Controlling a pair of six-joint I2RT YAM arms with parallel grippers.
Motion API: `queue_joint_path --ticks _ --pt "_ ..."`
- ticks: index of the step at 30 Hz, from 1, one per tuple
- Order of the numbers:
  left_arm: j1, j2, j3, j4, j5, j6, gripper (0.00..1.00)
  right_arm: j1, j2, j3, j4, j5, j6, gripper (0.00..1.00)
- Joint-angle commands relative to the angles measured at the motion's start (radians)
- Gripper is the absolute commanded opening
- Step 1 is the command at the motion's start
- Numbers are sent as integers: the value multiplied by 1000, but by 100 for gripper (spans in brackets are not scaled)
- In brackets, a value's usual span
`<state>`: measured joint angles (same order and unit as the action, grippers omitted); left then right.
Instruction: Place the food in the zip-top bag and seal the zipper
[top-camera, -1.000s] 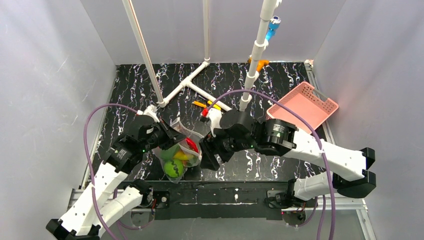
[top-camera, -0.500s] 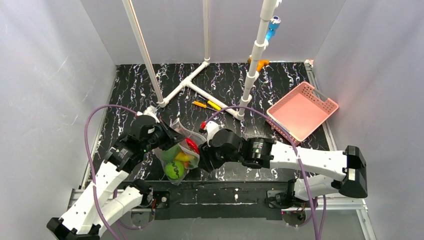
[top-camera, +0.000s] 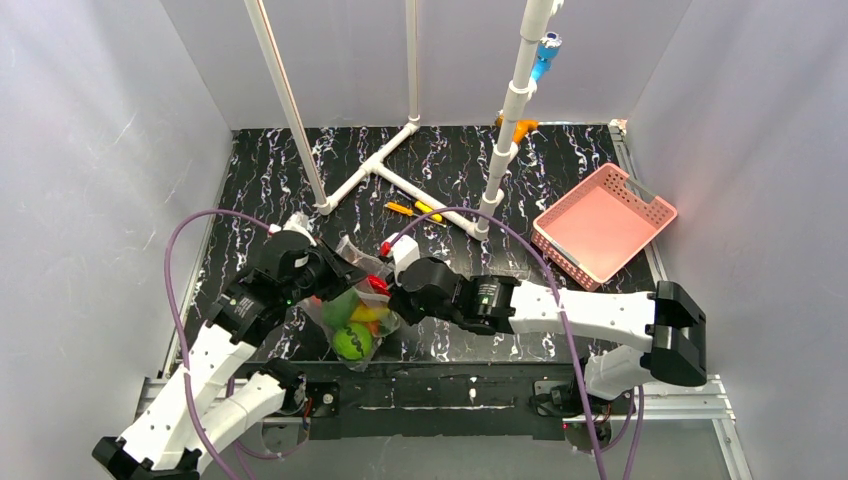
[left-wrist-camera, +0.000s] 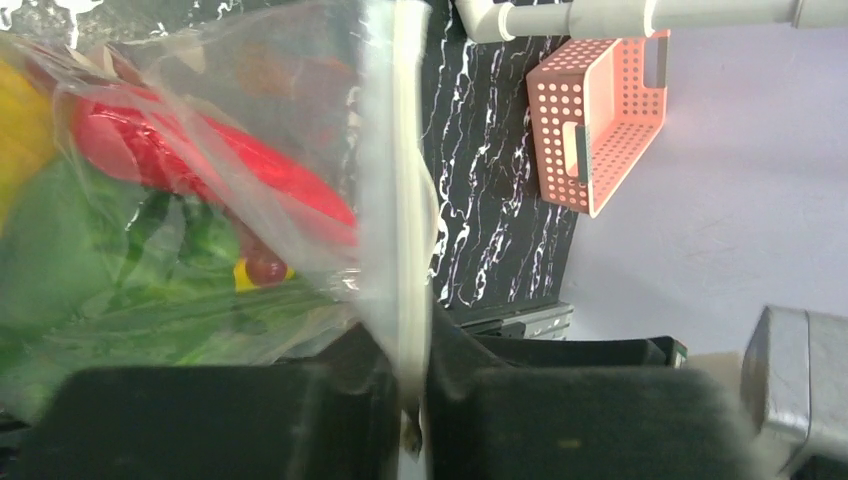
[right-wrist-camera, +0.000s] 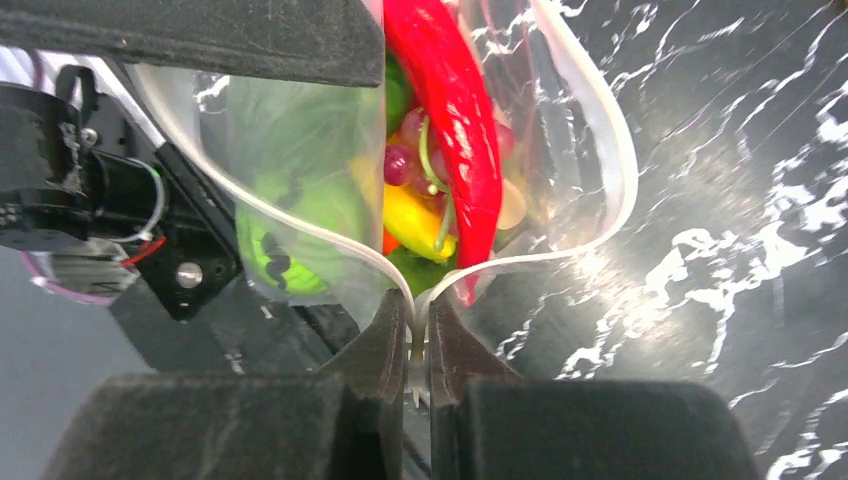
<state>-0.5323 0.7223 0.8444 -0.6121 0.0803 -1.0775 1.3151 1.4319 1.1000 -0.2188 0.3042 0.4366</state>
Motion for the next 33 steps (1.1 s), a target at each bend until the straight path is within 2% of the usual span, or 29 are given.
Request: queue_joint_path --ticks 1,4,7,9,10,16,18,21,24,26,28,30,33 --pt "-5 -34 78 -96 -64 56 18 -7 -70 52 48 44 -302 1" --pt "-5 -45 118 -167 -116 107 38 -49 -63 105 -23 -15 -427 1" --pt "-5 -58 163 -225 -148 179 47 -92 -81 111 -40 -62 -568 1" --pt "-5 -69 189 -250 -157 221 67 -127 -114 84 -4 -130 -657 1" --pt "-5 -73 201 -263 -159 243 72 -144 -130 64 25 -161 -690 1" --pt "-5 -120 243 -265 -137 412 80 -199 -180 43 63 -356 -874 1" --pt "-5 -151 238 -231 -90 489 81 -218 -176 50 46 -417 -908 1" --pt "-5 -210 226 -156 46 682 84 -249 -166 71 -19 -531 -942 1" --pt "-5 -257 212 -86 164 868 90 -261 -164 72 -51 -555 -958 1" --pt "-4 -301 150 7 305 1021 98 -277 -170 67 -56 -586 -958 1" --pt "-5 -328 82 84 419 1186 98 -281 -172 63 -54 -597 -959 1" --pt "-5 -311 60 106 423 1315 98 -281 -167 74 -62 -608 -962 1" --pt "-5 -204 85 90 449 1476 98 -283 -163 90 -83 -626 -960 1"
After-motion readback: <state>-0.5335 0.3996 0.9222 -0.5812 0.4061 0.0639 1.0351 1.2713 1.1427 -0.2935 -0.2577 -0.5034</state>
